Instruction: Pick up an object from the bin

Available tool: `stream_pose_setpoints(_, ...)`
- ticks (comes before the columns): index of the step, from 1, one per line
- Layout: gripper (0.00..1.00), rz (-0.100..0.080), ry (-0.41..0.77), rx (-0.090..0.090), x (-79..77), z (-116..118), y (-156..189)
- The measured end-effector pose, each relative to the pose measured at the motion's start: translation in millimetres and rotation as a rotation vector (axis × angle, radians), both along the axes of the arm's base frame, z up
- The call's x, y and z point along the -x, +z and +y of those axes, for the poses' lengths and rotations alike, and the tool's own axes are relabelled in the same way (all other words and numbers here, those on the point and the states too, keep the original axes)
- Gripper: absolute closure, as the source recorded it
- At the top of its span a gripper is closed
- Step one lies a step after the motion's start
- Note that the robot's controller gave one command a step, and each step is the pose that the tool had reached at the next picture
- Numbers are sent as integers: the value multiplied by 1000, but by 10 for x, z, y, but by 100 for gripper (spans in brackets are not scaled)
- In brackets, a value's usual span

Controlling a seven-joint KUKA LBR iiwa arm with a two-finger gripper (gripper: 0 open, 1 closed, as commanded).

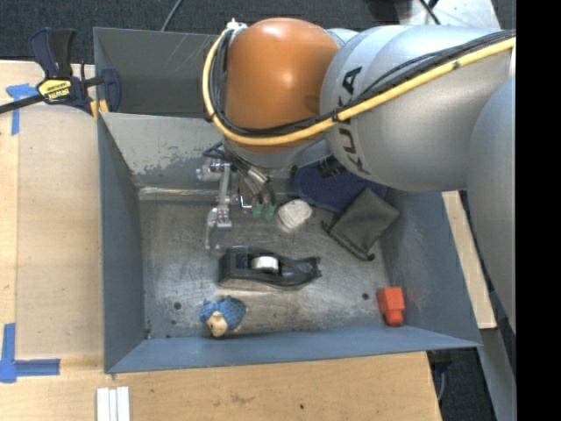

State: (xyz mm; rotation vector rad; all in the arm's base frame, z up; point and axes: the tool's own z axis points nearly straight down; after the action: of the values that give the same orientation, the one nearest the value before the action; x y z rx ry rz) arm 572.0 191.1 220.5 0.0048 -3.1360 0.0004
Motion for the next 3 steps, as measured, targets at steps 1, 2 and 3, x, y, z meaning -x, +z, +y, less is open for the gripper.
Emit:
stream_pose_setpoints(1,0,0,143,3,288,-922,-762)
stream_pose_setpoints(2,0,-4,108,-4,258,-1095,-1207)
stream_pose_setpoints(3,100,22,106,-3,307,-1104,-1224)
